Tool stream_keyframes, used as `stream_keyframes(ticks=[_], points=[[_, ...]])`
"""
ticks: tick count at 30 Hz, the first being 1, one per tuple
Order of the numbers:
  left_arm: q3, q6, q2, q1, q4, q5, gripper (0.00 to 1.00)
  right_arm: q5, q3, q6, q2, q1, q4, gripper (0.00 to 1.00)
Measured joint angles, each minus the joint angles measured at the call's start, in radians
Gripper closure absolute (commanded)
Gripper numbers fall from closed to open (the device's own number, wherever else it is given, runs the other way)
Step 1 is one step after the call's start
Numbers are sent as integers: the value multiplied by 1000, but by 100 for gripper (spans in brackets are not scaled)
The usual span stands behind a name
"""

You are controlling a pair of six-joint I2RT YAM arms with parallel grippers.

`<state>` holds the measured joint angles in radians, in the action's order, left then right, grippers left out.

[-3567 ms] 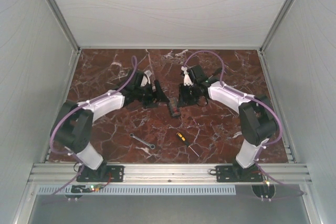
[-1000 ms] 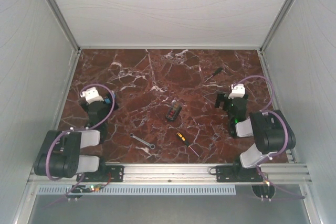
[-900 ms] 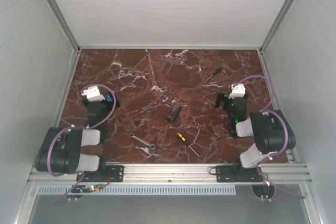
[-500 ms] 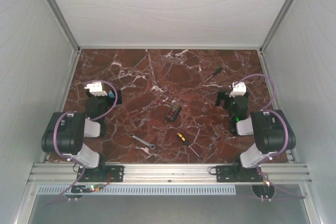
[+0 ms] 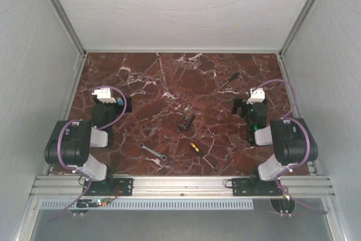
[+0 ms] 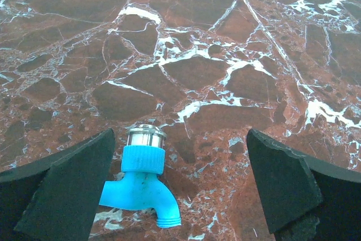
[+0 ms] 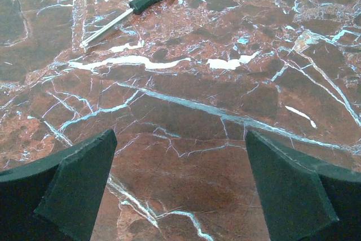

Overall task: Snap on the fuse box
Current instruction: Reset both arms

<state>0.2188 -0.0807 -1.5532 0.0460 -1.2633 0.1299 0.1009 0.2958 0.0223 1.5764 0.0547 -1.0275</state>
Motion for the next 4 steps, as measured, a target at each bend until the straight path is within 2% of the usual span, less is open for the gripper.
stream_keyframes(ticks=[4], points=[[0,1,0,0,0,2,0,-13,3,2,0,-6,5,2]])
